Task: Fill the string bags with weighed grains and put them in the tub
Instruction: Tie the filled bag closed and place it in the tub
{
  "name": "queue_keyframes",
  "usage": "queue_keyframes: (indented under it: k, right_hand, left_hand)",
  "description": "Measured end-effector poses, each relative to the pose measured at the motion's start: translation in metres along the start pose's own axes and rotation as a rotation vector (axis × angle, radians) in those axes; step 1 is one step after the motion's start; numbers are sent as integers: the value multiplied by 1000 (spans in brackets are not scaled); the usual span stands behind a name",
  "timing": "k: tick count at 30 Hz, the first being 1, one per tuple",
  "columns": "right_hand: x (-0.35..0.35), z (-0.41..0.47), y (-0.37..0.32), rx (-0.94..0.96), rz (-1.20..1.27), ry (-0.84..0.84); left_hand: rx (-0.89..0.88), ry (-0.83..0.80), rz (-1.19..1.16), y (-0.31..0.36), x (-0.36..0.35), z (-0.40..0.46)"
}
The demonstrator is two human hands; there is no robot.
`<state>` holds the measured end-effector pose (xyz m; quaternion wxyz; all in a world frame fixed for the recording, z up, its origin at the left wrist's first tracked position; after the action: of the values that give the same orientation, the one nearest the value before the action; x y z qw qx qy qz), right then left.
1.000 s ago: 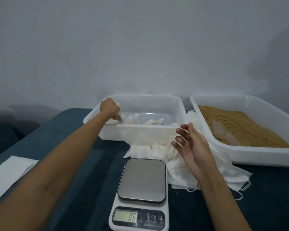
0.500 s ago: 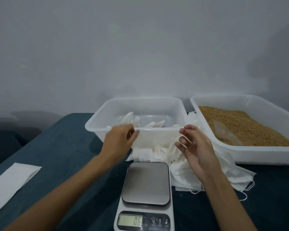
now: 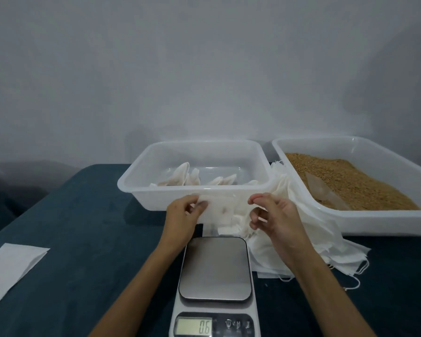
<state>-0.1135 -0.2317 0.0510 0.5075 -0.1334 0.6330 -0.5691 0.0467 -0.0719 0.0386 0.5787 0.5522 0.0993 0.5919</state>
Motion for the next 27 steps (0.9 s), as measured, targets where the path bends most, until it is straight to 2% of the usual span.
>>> queue_keyframes:
  k: [4, 6, 9, 13, 18, 27]
  right_hand:
    - [-7, -4, 7, 20, -164, -34]
    - [-10, -5, 10, 47, -246, -23]
    - [-10, -5, 14, 18, -268, -9]
    - [-11, -4, 17, -14, -294, -55]
    - [-15, -6, 16, 0, -293, -120]
    - [-22, -10, 13, -19, -182, -125]
  left_hand:
    - [-35, 56, -124, 9, 14, -7]
    - [-7, 56, -270, 12, 19, -9]
    - [68, -46, -507, 17, 18, -12]
    - [132, -126, -607, 23, 13, -18]
    - [190, -59, -535, 23, 8, -19]
    - [138, -76, -456, 25, 0, -23]
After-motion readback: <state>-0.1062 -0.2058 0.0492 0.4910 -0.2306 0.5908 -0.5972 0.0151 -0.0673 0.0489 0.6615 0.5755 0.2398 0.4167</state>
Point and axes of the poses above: each hand's wrist, its own z-axis towards the middle knuckle, its own x-axis out of the back of the hand, y = z × x, the point moved 5 cm from there along z, towards the middle knuckle, and after that the axes turned 10 degrees about z, right-handed, at the moved point
